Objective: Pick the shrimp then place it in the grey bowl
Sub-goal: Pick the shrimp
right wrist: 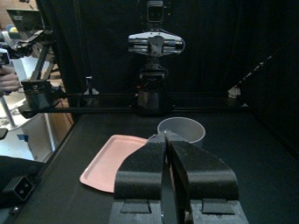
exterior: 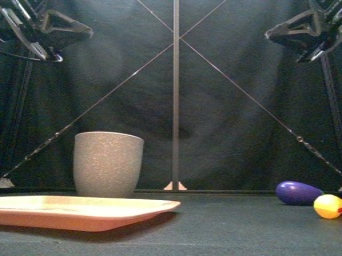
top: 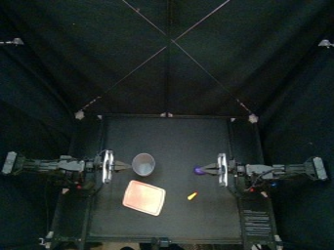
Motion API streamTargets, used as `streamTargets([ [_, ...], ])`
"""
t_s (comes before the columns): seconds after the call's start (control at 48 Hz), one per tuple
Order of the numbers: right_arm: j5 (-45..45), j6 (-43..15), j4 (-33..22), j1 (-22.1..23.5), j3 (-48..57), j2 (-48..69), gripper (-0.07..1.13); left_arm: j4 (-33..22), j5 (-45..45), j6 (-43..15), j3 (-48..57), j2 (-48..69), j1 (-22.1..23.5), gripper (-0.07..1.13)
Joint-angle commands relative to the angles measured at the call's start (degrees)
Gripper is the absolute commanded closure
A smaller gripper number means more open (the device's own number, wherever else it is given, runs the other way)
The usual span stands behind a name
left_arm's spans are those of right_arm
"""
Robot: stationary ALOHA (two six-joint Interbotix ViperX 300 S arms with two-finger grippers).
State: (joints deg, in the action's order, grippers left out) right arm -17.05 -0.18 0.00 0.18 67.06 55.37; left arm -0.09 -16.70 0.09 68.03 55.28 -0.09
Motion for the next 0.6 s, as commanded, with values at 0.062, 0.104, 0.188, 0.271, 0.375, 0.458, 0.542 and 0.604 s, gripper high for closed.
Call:
streamTargets([
  [0.062,1.0,-0.7,0.1,-0.1,-0.1,-2.3,1.02,0.0,-0.4,-0.1,-1.3,-0.8,0.0,1.05],
  [0.104,1.8,-1.0,-0.1,-0.2,-0.3,-3.0,1.02,0.0,-0.4,-0.1,-1.3,-0.8,0.0,1.04],
  [0.188,4.9,-1.1,-0.6,-0.5,-0.7,-5.4,1.02,0.1,-0.2,-0.4,-1.4,-0.8,-0.1,1.04],
  [0.271,9.5,-1.2,-0.8,-1.0,-1.5,-8.2,1.02,0.2,0.0,-0.4,-1.4,-0.8,-0.4,1.04],
  [0.375,16.1,-1.3,-0.3,-2.9,-2.9,-12.0,1.02,0.2,0.0,-0.4,-1.1,-0.8,-1.1,1.04],
  [0.458,19.8,-1.4,0.5,-4.7,-4.0,-14.3,1.02,0.2,-0.1,-0.4,-1.1,-0.9,-1.8,1.04],
  [0.542,22.8,-1.3,2.0,-6.4,-5.0,-16.3,1.01,0.1,-0.2,-0.3,-1.1,-1.0,-2.1,1.04],
  [0.604,23.9,-1.3,2.8,-7.2,-5.5,-17.1,0.99,0.1,-0.3,-0.4,-1.0,-1.1,-2.2,1.04],
])
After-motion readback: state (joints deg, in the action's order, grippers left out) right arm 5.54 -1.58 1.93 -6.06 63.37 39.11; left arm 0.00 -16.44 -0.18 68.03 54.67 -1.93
